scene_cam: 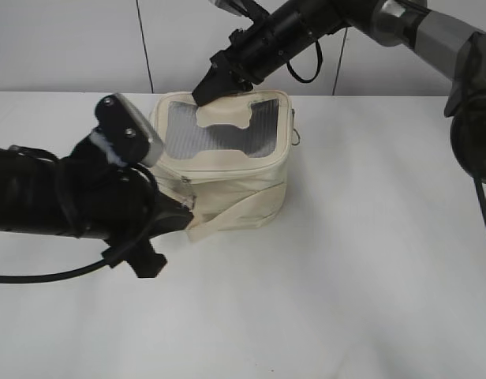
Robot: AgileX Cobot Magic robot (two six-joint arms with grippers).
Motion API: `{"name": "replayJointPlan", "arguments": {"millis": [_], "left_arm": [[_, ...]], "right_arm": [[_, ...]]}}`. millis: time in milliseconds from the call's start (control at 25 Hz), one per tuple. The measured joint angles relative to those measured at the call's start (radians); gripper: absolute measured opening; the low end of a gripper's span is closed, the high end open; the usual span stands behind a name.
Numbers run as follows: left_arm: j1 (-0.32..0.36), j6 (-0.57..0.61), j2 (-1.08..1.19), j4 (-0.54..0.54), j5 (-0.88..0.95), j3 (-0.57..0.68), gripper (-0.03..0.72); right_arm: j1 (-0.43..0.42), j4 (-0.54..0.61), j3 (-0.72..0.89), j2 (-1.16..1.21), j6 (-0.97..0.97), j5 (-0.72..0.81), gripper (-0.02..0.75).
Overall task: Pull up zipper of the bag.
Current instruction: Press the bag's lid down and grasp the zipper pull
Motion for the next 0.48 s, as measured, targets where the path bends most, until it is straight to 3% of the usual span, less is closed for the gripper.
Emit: {"name": "replayJointPlan", "arguments": {"millis": [200,480], "left_arm": [[-0.161,-0.002,0.078,-0.075,-0.08,-0.097,0.017],[-0.217,-0.022,0.182,-0.08,-0.045,-0.203,0.018]], "right_arm": [[0.0,0.001,0.0,0.0,0.0,0.015,0.044],[0.0,-0.001,0.0,0.0,0.002,0.016,0.044]]}}
